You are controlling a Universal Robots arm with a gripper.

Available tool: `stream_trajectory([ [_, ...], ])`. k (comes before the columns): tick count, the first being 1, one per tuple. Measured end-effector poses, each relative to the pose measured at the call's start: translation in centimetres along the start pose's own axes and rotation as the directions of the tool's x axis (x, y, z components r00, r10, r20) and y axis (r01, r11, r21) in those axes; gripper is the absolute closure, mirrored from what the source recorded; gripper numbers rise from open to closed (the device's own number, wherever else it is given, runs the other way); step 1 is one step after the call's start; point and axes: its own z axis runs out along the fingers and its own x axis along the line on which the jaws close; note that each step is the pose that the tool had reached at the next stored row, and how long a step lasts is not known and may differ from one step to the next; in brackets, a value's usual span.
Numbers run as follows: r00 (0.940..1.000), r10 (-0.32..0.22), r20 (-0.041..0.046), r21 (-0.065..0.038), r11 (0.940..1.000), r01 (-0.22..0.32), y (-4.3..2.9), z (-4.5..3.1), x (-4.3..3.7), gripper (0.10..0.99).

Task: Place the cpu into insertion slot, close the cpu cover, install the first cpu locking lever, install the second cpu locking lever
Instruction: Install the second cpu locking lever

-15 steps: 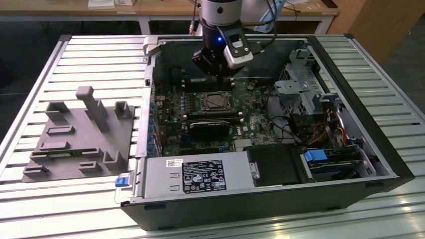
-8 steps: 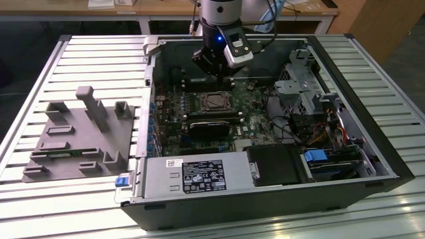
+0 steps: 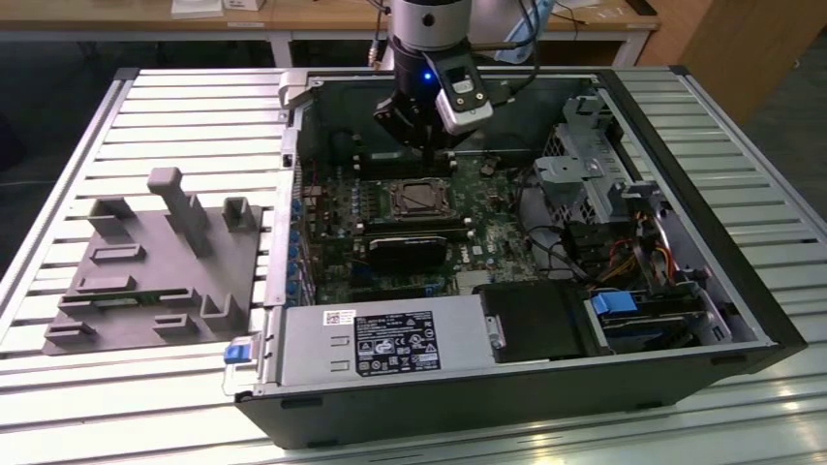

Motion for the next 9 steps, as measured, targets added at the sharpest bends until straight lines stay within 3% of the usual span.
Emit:
stream_trajectory([
  [9,1.0,0.0,-0.0003,0.0,1.0,0.0,-0.99,0.39,-0.19,0.98],
])
